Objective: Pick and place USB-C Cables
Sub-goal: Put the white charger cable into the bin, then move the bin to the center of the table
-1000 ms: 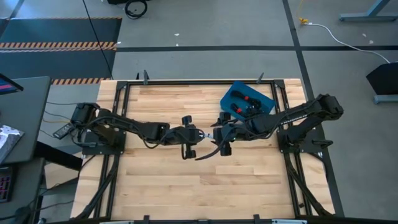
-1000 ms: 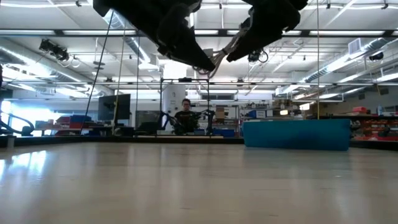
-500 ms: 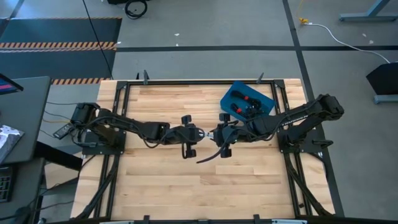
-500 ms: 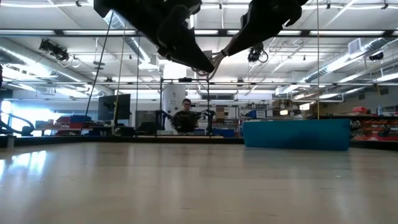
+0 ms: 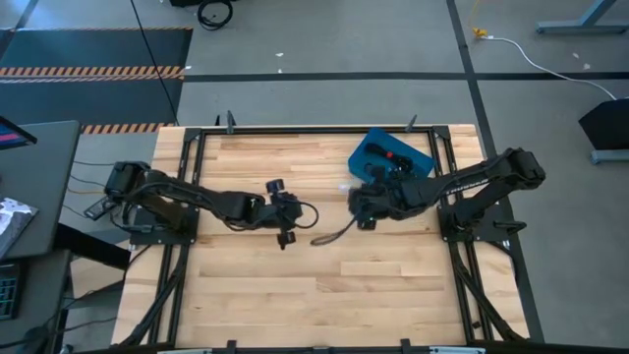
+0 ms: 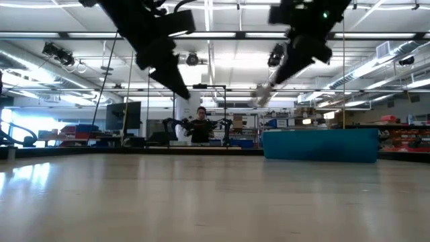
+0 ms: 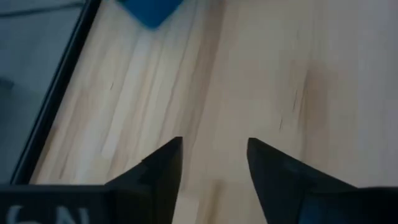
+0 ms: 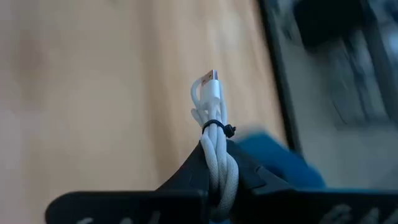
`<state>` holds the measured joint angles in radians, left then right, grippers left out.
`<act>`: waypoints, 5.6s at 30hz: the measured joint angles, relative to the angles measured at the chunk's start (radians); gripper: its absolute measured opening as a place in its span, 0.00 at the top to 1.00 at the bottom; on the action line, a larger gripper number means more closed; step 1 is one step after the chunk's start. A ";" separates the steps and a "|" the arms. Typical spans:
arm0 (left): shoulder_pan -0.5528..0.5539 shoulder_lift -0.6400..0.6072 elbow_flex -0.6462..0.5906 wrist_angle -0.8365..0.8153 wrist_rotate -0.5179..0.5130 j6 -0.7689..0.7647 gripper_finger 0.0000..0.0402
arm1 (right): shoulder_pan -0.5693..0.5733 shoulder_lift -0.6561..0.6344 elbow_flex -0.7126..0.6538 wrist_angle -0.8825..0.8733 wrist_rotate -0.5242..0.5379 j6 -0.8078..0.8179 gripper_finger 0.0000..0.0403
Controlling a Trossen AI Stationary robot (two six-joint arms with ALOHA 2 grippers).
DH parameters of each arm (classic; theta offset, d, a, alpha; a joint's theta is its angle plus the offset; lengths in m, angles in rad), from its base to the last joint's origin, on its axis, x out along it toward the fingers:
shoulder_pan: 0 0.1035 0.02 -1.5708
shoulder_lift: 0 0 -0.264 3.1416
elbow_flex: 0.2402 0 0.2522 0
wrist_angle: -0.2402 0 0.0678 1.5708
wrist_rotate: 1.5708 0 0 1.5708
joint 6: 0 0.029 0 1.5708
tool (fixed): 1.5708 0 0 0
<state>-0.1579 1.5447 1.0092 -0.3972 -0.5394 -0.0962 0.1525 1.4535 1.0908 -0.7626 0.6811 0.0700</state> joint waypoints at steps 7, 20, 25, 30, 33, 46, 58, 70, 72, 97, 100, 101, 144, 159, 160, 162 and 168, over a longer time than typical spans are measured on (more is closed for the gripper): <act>-0.032 -0.093 -0.002 -0.229 -0.010 -0.060 0.49 | -0.133 -0.027 0.000 -0.296 0.043 0.185 0.95; -0.141 -0.270 -0.003 -0.319 -0.074 -0.110 0.54 | -0.378 -0.036 -0.047 -0.328 -0.106 0.208 0.86; -0.187 -0.303 -0.003 -0.341 -0.121 -0.131 0.55 | -0.430 -0.036 -0.110 -0.316 -0.110 0.222 0.62; -0.210 -0.317 -0.003 -0.371 -0.159 -0.156 0.55 | -0.429 -0.036 -0.131 -0.300 -0.112 0.218 0.39; -0.229 -0.330 -0.003 -0.442 -0.187 -0.202 0.54 | -0.423 -0.046 -0.132 -0.304 -0.110 0.217 0.30; -0.429 -0.418 -0.003 -0.528 -0.474 -0.362 0.55 | -0.350 -0.278 -0.132 -0.058 -0.306 0.158 0.23; -0.486 -0.626 -0.271 -0.066 -0.498 -0.151 0.60 | -0.177 -0.492 -0.132 0.173 -0.395 0.136 0.27; -0.266 -0.677 -0.437 0.399 -0.066 0.099 0.64 | -0.037 -0.495 -0.207 0.153 -0.327 0.232 0.29; -0.251 -0.676 -0.446 0.405 -0.041 0.093 0.64 | -0.035 -0.499 -0.258 0.122 -0.310 0.267 0.29; -0.213 -0.675 -0.448 0.408 -0.009 0.109 0.65 | -0.211 -0.323 -0.277 0.093 -0.304 0.230 0.36; -0.213 -0.675 -0.448 0.408 -0.009 0.109 0.65 | -0.221 -0.275 -0.204 0.105 -0.322 0.167 0.38; -0.213 -0.675 -0.448 0.408 -0.009 0.109 0.65 | -0.223 -0.261 -0.182 0.117 -0.344 0.146 0.38; -0.246 -0.675 -0.447 0.349 -0.008 0.055 0.65 | -0.421 0.345 0.212 -0.478 -0.363 0.209 0.42; -0.246 -0.675 -0.447 0.348 -0.008 0.054 0.65 | -0.391 0.344 0.091 -0.433 -0.414 0.219 0.53; -0.246 -0.675 -0.447 0.348 -0.008 0.054 0.65 | -0.385 0.344 0.088 -0.426 -0.414 0.219 0.55; -0.246 -0.675 -0.447 0.348 -0.008 0.054 0.65 | -0.372 0.344 0.087 -0.403 -0.413 0.217 0.59; -0.246 -0.675 -0.447 0.348 -0.008 0.055 0.65 | -0.312 0.343 0.087 -0.318 -0.410 0.171 0.84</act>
<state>-0.4038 0.8700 0.5617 -0.0490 -0.5476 -0.0410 -0.1598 1.7969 1.1778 -1.0802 0.2709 0.2408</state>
